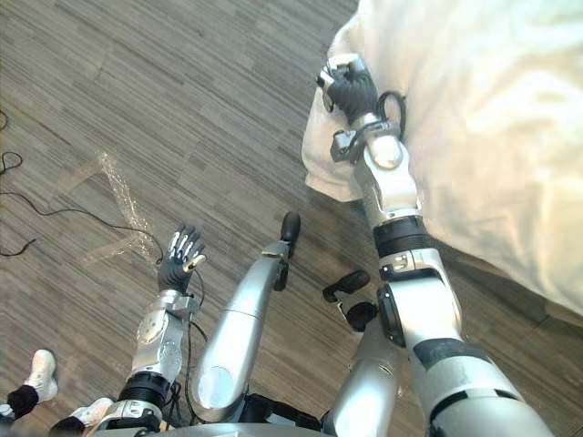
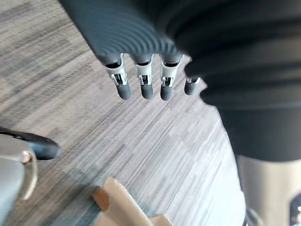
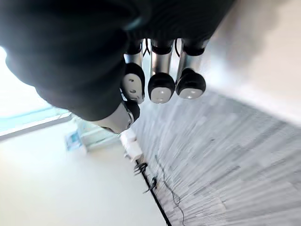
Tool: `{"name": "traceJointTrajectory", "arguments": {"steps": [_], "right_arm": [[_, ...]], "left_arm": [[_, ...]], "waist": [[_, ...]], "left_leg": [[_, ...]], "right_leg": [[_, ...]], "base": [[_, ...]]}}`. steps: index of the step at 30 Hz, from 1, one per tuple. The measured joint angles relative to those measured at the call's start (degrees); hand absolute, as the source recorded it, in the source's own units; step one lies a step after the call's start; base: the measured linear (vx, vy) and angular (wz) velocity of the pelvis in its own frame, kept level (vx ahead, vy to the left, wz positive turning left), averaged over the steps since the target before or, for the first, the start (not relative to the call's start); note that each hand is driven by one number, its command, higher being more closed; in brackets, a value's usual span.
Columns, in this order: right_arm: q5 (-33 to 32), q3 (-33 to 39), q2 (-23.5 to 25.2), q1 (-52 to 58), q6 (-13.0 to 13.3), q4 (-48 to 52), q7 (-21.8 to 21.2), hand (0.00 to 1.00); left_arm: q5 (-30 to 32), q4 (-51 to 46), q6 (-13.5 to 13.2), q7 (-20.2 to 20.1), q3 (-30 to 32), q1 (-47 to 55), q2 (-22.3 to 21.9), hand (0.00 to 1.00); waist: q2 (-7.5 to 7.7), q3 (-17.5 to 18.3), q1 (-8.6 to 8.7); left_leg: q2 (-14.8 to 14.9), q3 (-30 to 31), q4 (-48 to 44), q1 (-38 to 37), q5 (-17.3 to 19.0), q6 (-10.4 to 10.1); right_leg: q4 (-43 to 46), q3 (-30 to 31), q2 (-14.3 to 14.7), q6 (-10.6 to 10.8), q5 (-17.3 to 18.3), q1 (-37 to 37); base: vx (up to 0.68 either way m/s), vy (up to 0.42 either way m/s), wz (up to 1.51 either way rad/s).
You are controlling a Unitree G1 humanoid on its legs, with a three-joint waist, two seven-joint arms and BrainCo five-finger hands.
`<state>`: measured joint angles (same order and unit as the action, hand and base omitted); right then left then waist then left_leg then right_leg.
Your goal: Tidy the bed and pick cloth on bed and put in laundry
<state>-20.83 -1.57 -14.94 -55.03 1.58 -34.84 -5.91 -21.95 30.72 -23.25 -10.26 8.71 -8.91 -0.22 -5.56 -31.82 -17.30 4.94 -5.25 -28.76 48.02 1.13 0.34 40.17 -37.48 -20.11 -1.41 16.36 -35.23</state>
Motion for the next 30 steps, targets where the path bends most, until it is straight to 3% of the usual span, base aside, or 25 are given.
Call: {"name": "traceJointTrajectory", "arguments": {"steps": [3,7,10,11,15,16,18,20,22,23,26,28,30], "right_arm": [[-1.1,0.1,5.3,3.7,0.5,-4.2,-1.1,1.0],[-1.1,0.9,8.5,12.8,1.3,-9.7,-3.4,1.0],[-1.1,0.9,9.7,23.5,2.3,-11.7,-4.9,1.0],[-1.1,0.4,9.9,27.1,3.3,-11.5,-5.3,1.0],[-0.9,-3.8,10.2,34.4,7.4,-7.5,-9.2,1.0],[-1.0,-5.4,10.4,36.2,8.7,-5.7,-11.4,1.0],[-1.0,-6.7,10.1,38.9,10.8,-2.7,-16.7,1.0],[-3.7,-8.7,9.6,42.0,12.8,1.7,-24.6,1.0],[-5.4,-9.8,9.6,42.8,13.4,4.0,-28.4,1.0],[-9.1,-11.6,9.6,43.5,13.6,7.5,-35.1,1.0],[-14.6,-13.2,9.8,42.6,13.0,10.8,-41.4,1.0],[-16.8,-13.2,10.2,41.2,12.5,11.2,-42.5,1.0],[-19.9,-13.1,10.4,36.3,11.1,11.2,-42.4,1.0]], "left_arm": [[0.1,-0.2,0.0,0.7,1.6,0.0,-2.5,0.0],[0.1,-0.2,-0.2,1.5,2.0,-0.1,-3.5,0.0],[0.1,-0.2,0.0,2.4,2.2,0.4,-3.4,0.0],[0.1,-0.3,0.2,3.2,2.0,0.7,-3.3,0.0],[0.2,-0.2,2.0,3.9,-0.3,2.5,-0.4,0.0],[0.2,-0.2,2.7,3.8,-1.5,3.6,1.6,0.0],[0.9,-0.1,4.4,3.7,-3.4,5.0,4.0,0.0],[4.7,-0.2,5.6,4.1,-4.7,7.9,6.3,0.0],[6.9,-0.2,6.3,4.3,-4.7,9.6,7.1,0.0],[12.4,0.6,8.2,4.9,-4.7,12.1,8.5,0.0],[16.6,8.1,9.4,6.5,-4.7,14.0,9.7,0.0],[16.8,9.8,9.1,6.7,-3.9,14.5,9.9,0.0],[16.9,12.1,6.9,6.6,-3.3,15.1,10.5,0.0]], "waist": [[0.01,0.0,2.08],[0.34,0.2,4.01],[0.51,0.2,7.02],[0.79,0.3,8.35],[2.98,1.5,10.78],[4.24,2.3,11.43],[5.19,2.7,11.59],[6.33,3.3,11.63],[6.92,3.7,11.63],[7.78,4.3,11.59],[8.92,5.8,11.53],[8.99,5.8,11.36],[8.96,5.8,11.05]], "left_leg": [[0.7,-1.6,-0.1,-0.4,-0.2,0.2],[0.9,-3.9,1.2,-2.8,-0.4,0.5],[1.1,-5.8,2.6,-7.6,-0.4,0.4],[1.1,-6.6,3.8,-10.5,-0.3,0.4],[2.0,-9.0,8.0,-18.1,-0.3,-0.5],[2.1,-9.1,9.6,-19.7,-0.8,-1.3],[2.2,-8.8,12.5,-22.7,-1.6,-2.0],[2.8,-8.6,15.4,-26.5,-2.2,-2.6],[3.1,-8.7,16.8,-28.4,-2.6,-2.7],[3.2,-9.4,18.3,-31.1,-3.0,-2.4],[3.1,-10.1,18.8,-33.6,-2.5,-2.3],[2.9,-10.2,18.7,-34.7,-2.1,-2.0],[2.6,-10.6,18.6,-35.9,-1.9,-1.9]], "right_leg": [[0.7,0.7,-0.2,-0.2,0.5,-0.3],[0.5,2.7,-0.4,-0.1,0.3,0.1],[-1.1,3.9,0.0,0.4,-0.1,3.6],[-2.1,4.5,0.3,0.5,-0.4,5.7],[-5.9,7.2,2.5,1.0,-1.4,10.4],[-7.3,7.4,3.4,1.2,-1.6,11.5],[-10.6,7.1,5.1,1.6,-2.4,14.4],[-15.1,6.7,7.3,1.9,-3.8,18.6],[-17.2,6.7,8.2,1.8,-4.8,20.5],[-20.3,6.8,9.3,2.0,-6.0,23.4],[-23.9,7.2,10.1,2.7,-7.4,26.9],[-24.6,7.1,10.0,3.0,-7.7,28.4],[-25.5,7.4,9.9,3.4,-8.2,29.8]], "base": [[0.03,-0.097,-0.06],[0.07,-0.087,-0.17],[0.09,-0.079,-0.25],[0.05,-0.07,-0.3],[0.01,-0.086,-0.5],[0.04,-0.081,-0.22],[0.04,-0.056,-0.15],[0.07,-0.044,-0.09],[0.11,-0.022,-0.14],[0.12,0.014,-0.18],[0.14,0.041,-0.12],[0.1,0.063,0.01],[0.04,0.073,-0.04]]}}
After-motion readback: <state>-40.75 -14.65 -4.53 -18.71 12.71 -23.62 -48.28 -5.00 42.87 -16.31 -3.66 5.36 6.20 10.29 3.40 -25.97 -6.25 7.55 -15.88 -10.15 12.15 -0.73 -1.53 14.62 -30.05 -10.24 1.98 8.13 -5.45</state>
